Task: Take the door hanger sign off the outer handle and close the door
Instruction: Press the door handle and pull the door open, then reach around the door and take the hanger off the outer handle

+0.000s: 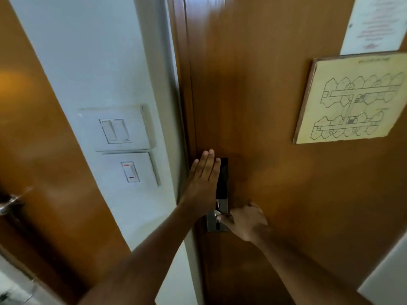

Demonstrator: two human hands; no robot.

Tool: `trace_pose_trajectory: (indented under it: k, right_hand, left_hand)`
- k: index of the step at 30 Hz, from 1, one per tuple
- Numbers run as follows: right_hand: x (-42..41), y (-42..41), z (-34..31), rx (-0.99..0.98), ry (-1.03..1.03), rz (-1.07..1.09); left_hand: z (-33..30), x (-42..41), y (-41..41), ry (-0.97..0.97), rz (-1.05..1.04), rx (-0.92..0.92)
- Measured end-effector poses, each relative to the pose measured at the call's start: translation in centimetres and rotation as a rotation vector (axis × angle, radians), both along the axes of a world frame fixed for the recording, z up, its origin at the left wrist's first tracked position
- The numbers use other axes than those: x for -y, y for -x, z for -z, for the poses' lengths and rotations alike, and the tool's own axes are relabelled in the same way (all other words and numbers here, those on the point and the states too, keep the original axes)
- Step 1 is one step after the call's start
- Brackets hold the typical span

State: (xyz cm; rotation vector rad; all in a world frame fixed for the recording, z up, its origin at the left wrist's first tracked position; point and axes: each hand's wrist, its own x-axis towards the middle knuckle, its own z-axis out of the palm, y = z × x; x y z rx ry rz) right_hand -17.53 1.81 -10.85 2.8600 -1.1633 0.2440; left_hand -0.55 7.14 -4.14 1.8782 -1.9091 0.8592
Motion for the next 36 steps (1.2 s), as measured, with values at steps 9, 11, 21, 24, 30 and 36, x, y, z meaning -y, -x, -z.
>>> trace_pose_trajectory:
  k: [9,11,21,24,30,36]
  right_hand:
    - [-7.7,3.2,0.3,0.199,0.052,0.168]
    - [-9.8,4.2,0.3,0.211,0.037,0.247]
    - [-20.4,8.2,-2.6,0.666,0.209,0.648]
    - [-23.0,8.4,-7.8,0.753,0.418,0.514]
    - [-28.0,8.4,-16.3,0.649,0.851,0.214]
    - [-30.9,11.8,-16.7,0.519,0.995,0.524]
  left_hand:
    - [0.7,-5.1,1.5,0.227,0.380,-0.336]
    - [1.3,-6.6,1.5,0.263,0.487,-0.342]
    - [4.2,-11.8,3.2,-0.051,0.822,-0.588]
    - [4.3,-13.3,6.1,-0.107,1.016,-0.666]
    - [3.9,-17.4,13.2,-0.195,1.250,-0.714]
    - [2.7,-22.0,20.9,-0.337,1.394,-0.833]
